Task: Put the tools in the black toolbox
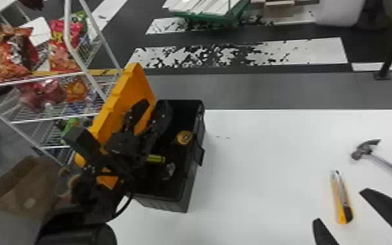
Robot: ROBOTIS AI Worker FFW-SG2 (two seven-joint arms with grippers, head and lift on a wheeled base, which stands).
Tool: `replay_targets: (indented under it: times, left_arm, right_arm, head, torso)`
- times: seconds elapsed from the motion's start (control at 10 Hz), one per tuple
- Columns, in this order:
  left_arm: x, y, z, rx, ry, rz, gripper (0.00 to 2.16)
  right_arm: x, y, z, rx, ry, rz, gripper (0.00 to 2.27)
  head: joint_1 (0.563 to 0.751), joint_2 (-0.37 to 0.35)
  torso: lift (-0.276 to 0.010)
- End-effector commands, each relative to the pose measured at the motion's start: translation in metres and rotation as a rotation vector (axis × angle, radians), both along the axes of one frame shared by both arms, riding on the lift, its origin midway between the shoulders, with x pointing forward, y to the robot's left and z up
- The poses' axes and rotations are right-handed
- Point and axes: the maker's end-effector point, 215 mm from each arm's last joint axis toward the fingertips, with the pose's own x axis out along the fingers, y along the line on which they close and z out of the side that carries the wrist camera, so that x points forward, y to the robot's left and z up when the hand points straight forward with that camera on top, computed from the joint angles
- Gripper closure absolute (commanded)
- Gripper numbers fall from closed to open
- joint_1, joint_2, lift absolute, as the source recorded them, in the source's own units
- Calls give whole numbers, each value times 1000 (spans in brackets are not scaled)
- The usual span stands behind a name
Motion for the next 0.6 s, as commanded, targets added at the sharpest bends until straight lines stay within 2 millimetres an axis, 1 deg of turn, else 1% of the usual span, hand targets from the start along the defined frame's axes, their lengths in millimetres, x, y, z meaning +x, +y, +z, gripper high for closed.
replay_targets:
  times: [0.0,0.2,0.3,0.5]
  left_arm:
    - [-5,-6,-2,-2,0,-9,16]
    - [-22,-19,4,3,-23,-29,16]
    - [-28,-30,1,-4,-16,-47,16]
    - [-43,-61,-12,-5,17,-96,16]
  right_arm:
    - [0,-1,-1,0,4,-6,63]
    - [3,-6,-3,-4,5,-20,63]
    - [6,-11,-3,-6,4,-36,63]
    - [11,-27,-4,1,10,-84,63]
  head:
    - [695,265]
    - [695,252]
    - [695,248]
    - [695,210]
  torso:
    - [-39]
    - [-39]
    - [-39]
    - [-39]
